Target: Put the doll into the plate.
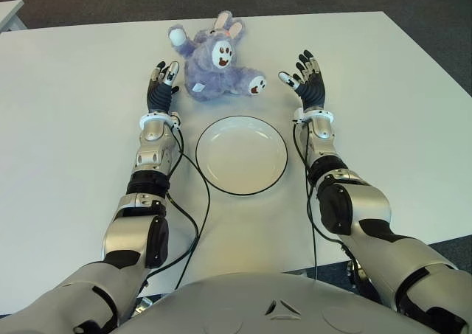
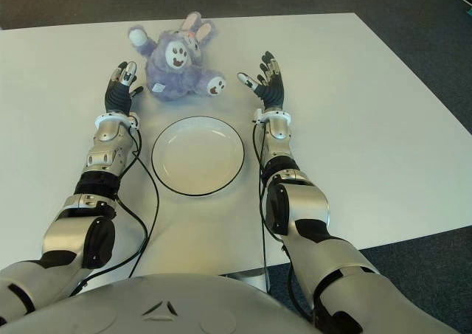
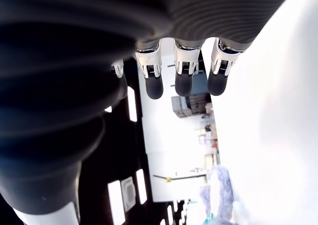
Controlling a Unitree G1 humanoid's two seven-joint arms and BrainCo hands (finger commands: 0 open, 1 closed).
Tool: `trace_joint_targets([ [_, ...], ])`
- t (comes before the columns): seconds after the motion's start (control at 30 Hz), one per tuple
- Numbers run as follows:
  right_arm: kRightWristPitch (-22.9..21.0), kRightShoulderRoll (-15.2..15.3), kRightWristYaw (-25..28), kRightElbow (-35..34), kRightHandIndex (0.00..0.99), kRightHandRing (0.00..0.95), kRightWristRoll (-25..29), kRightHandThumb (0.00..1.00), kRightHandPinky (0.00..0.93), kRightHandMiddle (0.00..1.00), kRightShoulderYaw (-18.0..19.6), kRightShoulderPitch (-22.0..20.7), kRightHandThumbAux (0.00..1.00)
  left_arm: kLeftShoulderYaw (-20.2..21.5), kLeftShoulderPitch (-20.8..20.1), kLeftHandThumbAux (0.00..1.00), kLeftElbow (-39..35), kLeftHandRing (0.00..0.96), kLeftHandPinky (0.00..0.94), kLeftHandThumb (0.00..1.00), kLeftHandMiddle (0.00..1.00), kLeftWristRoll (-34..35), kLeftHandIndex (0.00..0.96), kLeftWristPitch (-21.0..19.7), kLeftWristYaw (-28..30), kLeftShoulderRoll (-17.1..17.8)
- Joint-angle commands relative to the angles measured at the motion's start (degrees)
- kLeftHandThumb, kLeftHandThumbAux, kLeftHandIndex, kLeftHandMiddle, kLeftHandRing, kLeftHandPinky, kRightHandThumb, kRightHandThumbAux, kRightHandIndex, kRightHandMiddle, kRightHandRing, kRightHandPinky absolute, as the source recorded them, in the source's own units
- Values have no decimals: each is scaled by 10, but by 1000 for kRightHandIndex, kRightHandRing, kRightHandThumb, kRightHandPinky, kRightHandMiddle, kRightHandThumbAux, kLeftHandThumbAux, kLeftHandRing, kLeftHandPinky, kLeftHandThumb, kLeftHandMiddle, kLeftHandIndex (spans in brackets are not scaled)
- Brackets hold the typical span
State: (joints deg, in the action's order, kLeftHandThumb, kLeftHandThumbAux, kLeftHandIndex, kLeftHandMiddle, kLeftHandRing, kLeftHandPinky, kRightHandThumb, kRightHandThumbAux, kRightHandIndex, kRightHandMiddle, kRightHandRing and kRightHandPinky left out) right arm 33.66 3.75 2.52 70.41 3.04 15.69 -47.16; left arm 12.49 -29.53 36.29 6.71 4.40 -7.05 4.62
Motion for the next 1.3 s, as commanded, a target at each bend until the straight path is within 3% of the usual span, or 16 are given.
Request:
trace_joint_targets([
  [0.03,-10,-8,-2,20,30,20,7,42,39,26,2,34,807,0,18,434,8,65,0,0,97,-4,0,-9,-9,-3],
  [0.77,-9,-7,-1,20,31,22,9,42,50,29,2,33,815,4,18,404,6,54,0,0,83,-2,0,-4,-10,-3],
  [1.3,-9,-6,-5,21,31,24,7,46,52,32,0,33,818,-1,22,397,13,59,0,0,89,-21,0,40,-32,-1],
])
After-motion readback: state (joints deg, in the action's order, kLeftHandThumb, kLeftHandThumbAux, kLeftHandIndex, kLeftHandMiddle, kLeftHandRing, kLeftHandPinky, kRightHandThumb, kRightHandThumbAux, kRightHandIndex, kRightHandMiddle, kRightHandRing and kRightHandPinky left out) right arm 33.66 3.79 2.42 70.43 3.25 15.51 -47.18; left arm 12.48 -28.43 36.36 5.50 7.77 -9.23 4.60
